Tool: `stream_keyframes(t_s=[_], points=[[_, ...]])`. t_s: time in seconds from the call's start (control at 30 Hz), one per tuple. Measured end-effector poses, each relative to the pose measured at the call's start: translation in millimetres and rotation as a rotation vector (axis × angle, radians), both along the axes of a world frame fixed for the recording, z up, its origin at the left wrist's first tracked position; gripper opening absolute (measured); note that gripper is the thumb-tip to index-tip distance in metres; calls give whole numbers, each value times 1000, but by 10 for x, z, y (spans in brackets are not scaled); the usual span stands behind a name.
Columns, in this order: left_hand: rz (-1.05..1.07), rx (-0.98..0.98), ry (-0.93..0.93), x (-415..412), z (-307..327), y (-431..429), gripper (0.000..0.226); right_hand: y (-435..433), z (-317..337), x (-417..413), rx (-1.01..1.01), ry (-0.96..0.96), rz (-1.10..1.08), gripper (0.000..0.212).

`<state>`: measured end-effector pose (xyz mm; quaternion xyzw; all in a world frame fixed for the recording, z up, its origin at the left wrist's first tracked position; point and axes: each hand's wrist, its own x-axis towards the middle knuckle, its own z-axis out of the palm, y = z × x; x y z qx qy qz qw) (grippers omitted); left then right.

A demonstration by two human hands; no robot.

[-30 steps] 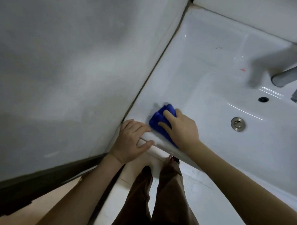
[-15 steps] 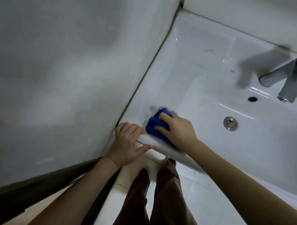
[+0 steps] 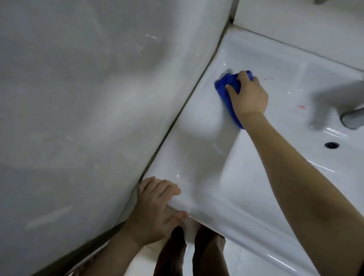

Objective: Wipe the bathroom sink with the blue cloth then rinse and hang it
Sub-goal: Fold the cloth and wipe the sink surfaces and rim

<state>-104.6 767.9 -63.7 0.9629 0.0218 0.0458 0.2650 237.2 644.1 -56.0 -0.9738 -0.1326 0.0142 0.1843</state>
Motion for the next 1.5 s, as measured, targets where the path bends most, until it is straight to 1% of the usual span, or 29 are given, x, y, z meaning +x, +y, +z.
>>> stream_keyframes(t_s=[0.07,0.17,0.2,0.23,0.3,0.4,0.47,0.53,0.57,0.63,0.73,0.8,0.87,0.9,0.97,1.07,1.1,1.13,1.2,1.3,1.37,1.4,1.43,1.5], points=[[1,-1,20,-17,13,4,43,24,-13,-497,0,25,100,35],[1,-2,33,-2,42,8,44,-155,31,-1552,27,83,356,32],[-3,9,42,11,49,17,45,-227,48,-1792,26,109,434,30],[-8,20,56,23,60,22,45,-281,64,-1942,19,148,488,29],[-18,30,79,42,108,25,44,-353,136,-2035,5,271,532,29],[-33,36,82,41,154,26,42,-691,282,-2085,-1,495,517,27],[-27,42,82,30,159,22,44,-1196,369,-2175,-38,607,393,22],[-28,62,92,34,154,2,44,-1684,518,-2291,-114,664,216,14],[-25,75,96,29,144,-4,42,-1789,573,-2340,-142,653,141,16],[-18,81,96,20,133,0,39,-1674,540,-2402,-176,558,99,24],[-44,41,70,26,144,20,31,-842,403,-2453,-111,404,174,26],[-47,20,49,38,161,36,29,-320,351,-2481,-65,369,198,27],[-45,5,42,37,178,30,29,-248,358,-2518,-52,348,173,28],[-47,1,40,33,180,32,30,-419,371,-2549,-62,349,139,29],[-39,-2,34,27,176,35,29,-1060,433,-2618,-162,369,10,32],[-20,19,23,28,186,-11,26,-2162,646,-2720,-315,447,-295,36],[-17,27,20,31,188,-18,26,-2347,714,-2752,-334,453,-374,37],[-11,33,18,29,186,-21,26,-2405,735,-2773,-344,441,-409,37],[-7,39,17,25,187,-29,27,-2147,641,-2787,-335,393,-370,37],[-22,45,31,20,181,-11,28,-1109,467,-2767,-244,318,-172,33],[-47,66,37,19,178,8,28,-457,428,-2796,-174,281,-95,33],[-59,77,31,15,179,15,28,-275,437,-2832,-142,268,-77,33],[-67,85,20,19,182,20,29,-232,434,-2869,-117,239,-66,33],[-76,93,-12,26,188,26,28,-520,445,-2952,-75,125,-118,32]])
